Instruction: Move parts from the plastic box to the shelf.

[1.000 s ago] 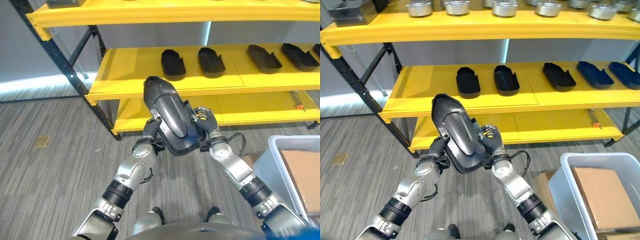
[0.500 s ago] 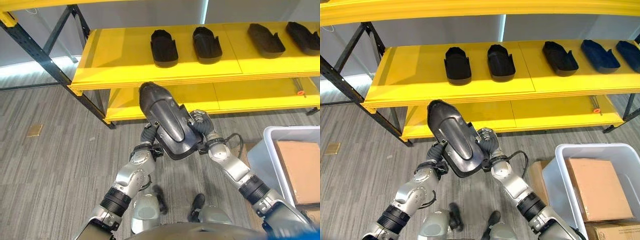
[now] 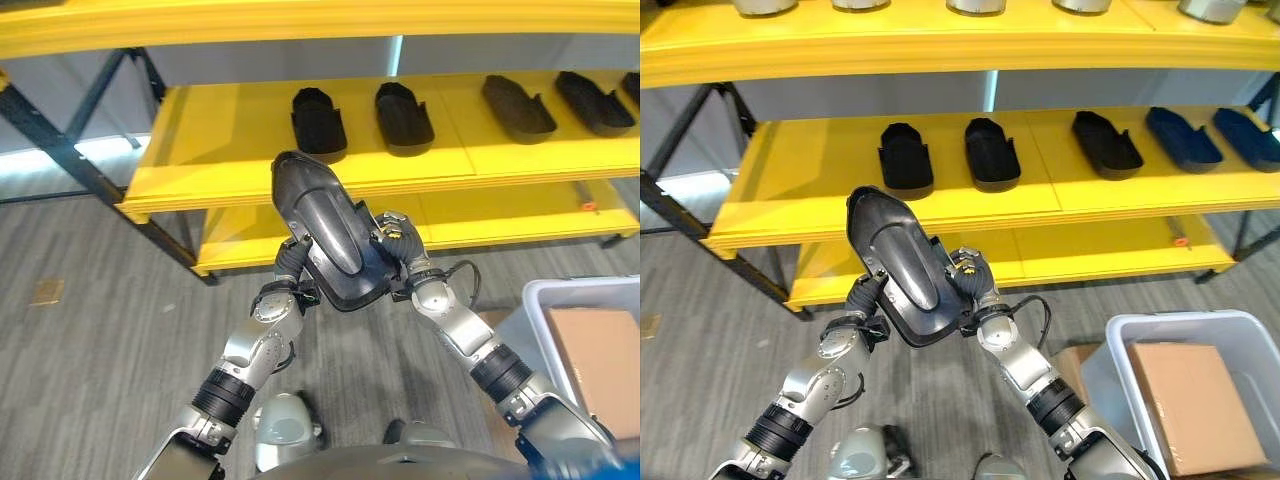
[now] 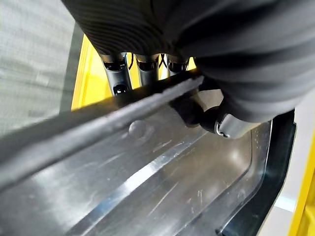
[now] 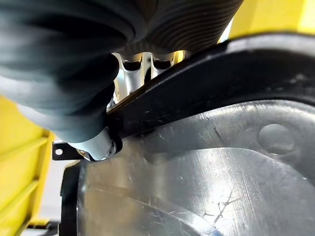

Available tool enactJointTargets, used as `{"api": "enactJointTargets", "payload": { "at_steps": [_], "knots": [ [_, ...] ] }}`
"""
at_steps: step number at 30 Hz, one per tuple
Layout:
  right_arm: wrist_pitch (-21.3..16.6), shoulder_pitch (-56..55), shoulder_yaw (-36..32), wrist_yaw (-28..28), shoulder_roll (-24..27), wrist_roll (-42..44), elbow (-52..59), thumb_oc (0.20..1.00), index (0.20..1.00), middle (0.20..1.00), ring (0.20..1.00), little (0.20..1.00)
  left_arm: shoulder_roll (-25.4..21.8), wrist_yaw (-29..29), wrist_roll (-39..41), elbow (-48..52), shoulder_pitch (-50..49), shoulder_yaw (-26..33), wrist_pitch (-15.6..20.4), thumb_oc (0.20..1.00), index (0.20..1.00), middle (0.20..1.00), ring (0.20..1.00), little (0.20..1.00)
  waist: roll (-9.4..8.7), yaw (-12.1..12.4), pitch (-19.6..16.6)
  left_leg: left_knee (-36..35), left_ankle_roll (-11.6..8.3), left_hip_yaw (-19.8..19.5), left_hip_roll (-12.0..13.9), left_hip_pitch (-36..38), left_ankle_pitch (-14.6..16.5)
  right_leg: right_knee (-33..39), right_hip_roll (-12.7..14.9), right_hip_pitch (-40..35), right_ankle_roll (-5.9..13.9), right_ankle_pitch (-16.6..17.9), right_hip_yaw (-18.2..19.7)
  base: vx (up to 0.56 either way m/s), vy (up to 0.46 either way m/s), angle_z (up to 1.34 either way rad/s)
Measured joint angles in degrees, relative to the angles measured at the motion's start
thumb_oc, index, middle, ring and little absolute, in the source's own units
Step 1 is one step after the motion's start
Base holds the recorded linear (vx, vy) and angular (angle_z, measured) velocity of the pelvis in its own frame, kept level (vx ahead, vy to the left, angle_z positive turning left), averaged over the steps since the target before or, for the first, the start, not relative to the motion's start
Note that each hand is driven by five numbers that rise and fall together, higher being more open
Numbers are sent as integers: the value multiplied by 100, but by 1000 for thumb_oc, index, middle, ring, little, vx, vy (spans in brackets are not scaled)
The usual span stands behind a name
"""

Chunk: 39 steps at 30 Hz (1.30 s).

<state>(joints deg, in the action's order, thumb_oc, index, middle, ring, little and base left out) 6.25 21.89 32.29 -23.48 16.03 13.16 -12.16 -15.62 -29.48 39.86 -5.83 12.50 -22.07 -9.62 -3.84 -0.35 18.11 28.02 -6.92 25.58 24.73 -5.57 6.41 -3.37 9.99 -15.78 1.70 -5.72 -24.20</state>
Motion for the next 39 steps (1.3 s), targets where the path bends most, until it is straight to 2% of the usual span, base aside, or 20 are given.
{"api": "enactJointTargets", "payload": {
  "at_steps": [1,3,4,5,6,7,8,9,12,13,15,17,18,21,22,24,28,31,33,39],
  "knots": [
    [58,-133,-57,55,163,3,56,200,200,200,200,200,196,34,4,-244,61,-103,11,200,200,200,200,200,101,-132,-53,-142,-225,-197,487,-44,-335,-328,259,119,63,-7,112,120,806,-19],
    [176,-205,-60,57,373,5,182,200,200,200,200,200,361,85,16,-454,111,-156,22,200,200,200,200,200,192,-319,-94,-474,-117,-123,599,71,-683,-690,631,212,107,16,145,133,726,-7],
    [235,-214,-8,52,517,20,247,200,200,200,200,200,446,90,31,-543,171,-214,20,200,200,200,200,200,266,-398,-124,-765,19,66,460,197,-871,-1022,883,332,148,38,152,172,664,4],
    [205,-208,-16,53,718,23,350,200,200,200,200,200,551,94,39,-549,240,-239,19,200,200,200,200,200,510,-526,-253,-876,154,130,37,389,-824,-1582,1358,565,510,263,207,192,754,8],
    [198,-221,-82,24,631,26,311,200,200,200,200,200,501,115,30,-578,331,-251,14,200,200,200,200,200,390,-558,-229,-909,-142,181,-266,574,-476,-1970,1756,677,554,271,224,166,667,19],
    [231,-241,-130,-59,407,62,233,200,200,200,200,200,359,192,16,-673,385,-275,-20,200,200,200,200,200,313,-561,-244,-784,137,216,-503,549,-300,-2245,1821,889,845,-216,263,136,617,25],
    [280,-151,-133,-164,216,75,148,200,200,200,200,200,212,247,30,-706,475,-254,-29,200,200,200,200,200,293,-428,-272,-858,310,184,-602,551,-162,-2266,1326,1088,589,-594,65,109,548,39],
    [280,-149,-137,-207,176,75,135,200,200,200,200,200,176,288,27,-735,542,-264,-39,200,200,200,200,200,231,-355,-330,-927,282,182,-831,558,-179,-2095,1162,1094,423,-605,-293,82,535,43],
    [239,-92,-134,-201,84,66,-35,200,200,200,200,200,231,270,7,-765,579,-260,-126,200,200,200,200,200,386,-283,-426,-1116,495,233,-1285,690,-94,-2216,1591,1200,419,376,-368,35,505,4],
    [327,-11,-116,-216,-155,-42,-123,200,200,200,200,200,108,244,-4,-776,551,-166,-120,200,200,200,200,200,420,42,-421,-1623,592,731,-1471,1172,-115,-2510,2084,1517,449,1309,-862,41,427,-113],
    [376,36,-135,-262,-204,-90,-73,200,200,200,200,200,80,227,-66,-723,589,-132,-105,200,200,200,200,200,410,59,-430,-1767,827,857,-1621,1264,34,-2435,2144,1758,443,1611,-1035,80,343,-81],
    [458,56,-195,-290,-73,-101,63,200,200,200,200,200,165,200,-67,-722,683,-122,-109,200,200,200,200,200,437,18,-404,-2022,919,855,-1719,1275,34,-2349,1787,1979,505,1040,-1087,121,176,-5],
    [537,12,-232,-295,48,-101,225,200,200,200,200,200,232,195,-61,-701,678,-148,-134,200,200,200,200,200,529,-93,-353,-2371,1014,870,-1801,1382,-96,-2264,1203,2107,543,640,-1139,157,142,16],
    [514,-164,-244,-294,82,-110,305,200,200,200,200,200,264,158,-107,-491,461,-140,-200,200,200,200,200,200,499,-109,-363,-2611,1028,904,-2001,1583,-105,-1955,544,2129,528,467,-1076,162,101,13],
    [406,-294,-258,-255,103,-116,350,200,200,200,200,200,213,158,-116,-392,396,-173,-256,200,200,200,200,200,457,-181,-346,-2633,1049,811,-2120,1607,-83,-1711,232,2165,512,459,-640,134,35,38],
    [325,-446,-290,-190,103,-114,316,200,200,200,200,200,148,160,-116,-393,357,-260,-285,200,200,200,200,200,382,-248,-352,-2631,1048,676,-2301,1658,-33,-1295,139,2079,448,524,-227,97,-2,36],
    [151,-460,-265,-127,92,-108,107,200,200,200,200,200,198,164,-124,-374,256,-261,-363,200,200,200,200,200,377,-328,-355,-2557,926,622,-2222,1690,21,-488,-238,1652,-123,619,-16,47,-74,-1],
    [-7,-460,-275,-124,147,-104,70,200,200,200,200,200,245,164,-129,-375,293,-250,-379,200,200,200,200,200,380,-413,-354,-2499,852,638,-2103,1638,40,-246,-381,1552,-197,717,16,-23,-140,-7],
    [-92,-461,-305,-91,241,-89,61,200,200,200,200,200,267,164,-132,-373,393,-254,-472,200,200,200,200,200,380,-557,-355,-2482,813,518,-2064,1635,45,-243,-436,1527,-169,677,284,61,-154,18],
    [-104,-460,-375,12,308,-91,97,200,200,200,200,200,335,165,-310,-324,431,-245,-588,200,200,200,200,200,390,-557,-354,-2490,714,536,-1959,1640,-12,98,-607,1386,-233,745,295,54,-147,1]
  ]
}}
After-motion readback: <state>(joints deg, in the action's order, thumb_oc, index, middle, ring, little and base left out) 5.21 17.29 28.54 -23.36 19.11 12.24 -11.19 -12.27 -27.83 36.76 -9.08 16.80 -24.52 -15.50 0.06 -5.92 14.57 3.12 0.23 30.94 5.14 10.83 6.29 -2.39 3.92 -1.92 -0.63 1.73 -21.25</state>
